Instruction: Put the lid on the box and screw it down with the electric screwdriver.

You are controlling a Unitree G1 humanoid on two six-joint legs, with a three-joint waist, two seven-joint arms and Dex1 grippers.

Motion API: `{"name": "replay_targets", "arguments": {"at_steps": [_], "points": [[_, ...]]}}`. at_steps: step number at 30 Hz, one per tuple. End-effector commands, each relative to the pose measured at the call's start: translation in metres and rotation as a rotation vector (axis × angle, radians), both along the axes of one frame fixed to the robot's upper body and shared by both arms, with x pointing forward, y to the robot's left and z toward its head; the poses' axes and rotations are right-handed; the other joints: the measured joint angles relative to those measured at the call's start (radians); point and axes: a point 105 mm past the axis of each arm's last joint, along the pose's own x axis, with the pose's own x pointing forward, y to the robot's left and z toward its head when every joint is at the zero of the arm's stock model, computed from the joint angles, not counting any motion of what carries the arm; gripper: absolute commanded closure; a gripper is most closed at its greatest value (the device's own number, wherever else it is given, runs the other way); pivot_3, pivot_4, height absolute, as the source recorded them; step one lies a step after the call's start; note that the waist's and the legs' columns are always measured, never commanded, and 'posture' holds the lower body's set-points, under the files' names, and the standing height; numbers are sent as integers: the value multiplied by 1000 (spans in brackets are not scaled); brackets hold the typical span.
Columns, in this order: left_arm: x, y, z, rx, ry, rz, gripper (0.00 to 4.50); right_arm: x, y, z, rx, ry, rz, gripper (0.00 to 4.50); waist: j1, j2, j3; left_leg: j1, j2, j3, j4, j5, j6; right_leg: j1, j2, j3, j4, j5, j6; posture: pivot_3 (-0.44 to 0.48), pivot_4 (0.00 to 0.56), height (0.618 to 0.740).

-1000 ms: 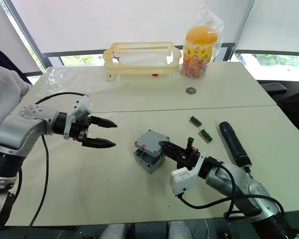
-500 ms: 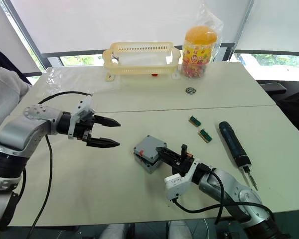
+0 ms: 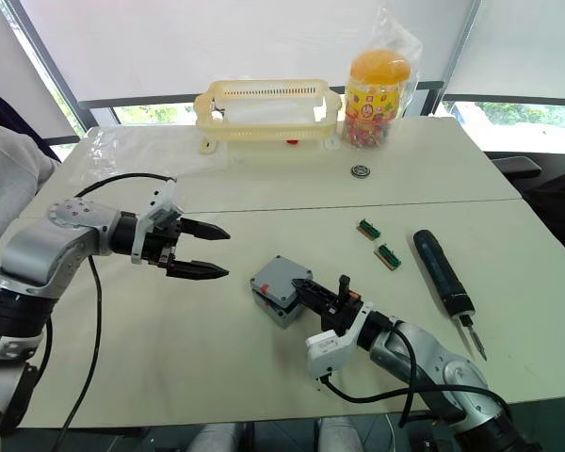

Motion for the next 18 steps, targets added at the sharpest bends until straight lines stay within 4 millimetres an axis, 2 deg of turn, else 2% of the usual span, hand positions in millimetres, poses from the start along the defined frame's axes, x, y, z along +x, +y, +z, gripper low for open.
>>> {"name": "replay_targets", "arguments": {"at_steps": [1, 13, 18], "points": [[0, -5, 8, -5, -48, -25, 330, -4, 2, 1, 2, -6, 12, 4367, 1, 0, 0, 0, 0, 0, 0, 0, 0, 0, 0, 0, 0, 0, 0, 0, 150, 740], [20, -44, -3, -12, -114, -111, 330, -5, 1, -5, 2, -28, -27, 4367, 18, 0, -1, 1, 0, 0, 1, 0, 0, 2, 0, 0, 0, 0, 0, 0, 150, 740], [29, -52, -7, 0, -123, -144, 330, -7, -1, -7, -2, -36, -58, 4367, 22, 0, -1, 1, 0, 0, 2, 0, 0, 2, 0, 0, 0, 0, 0, 0, 150, 740]]}}
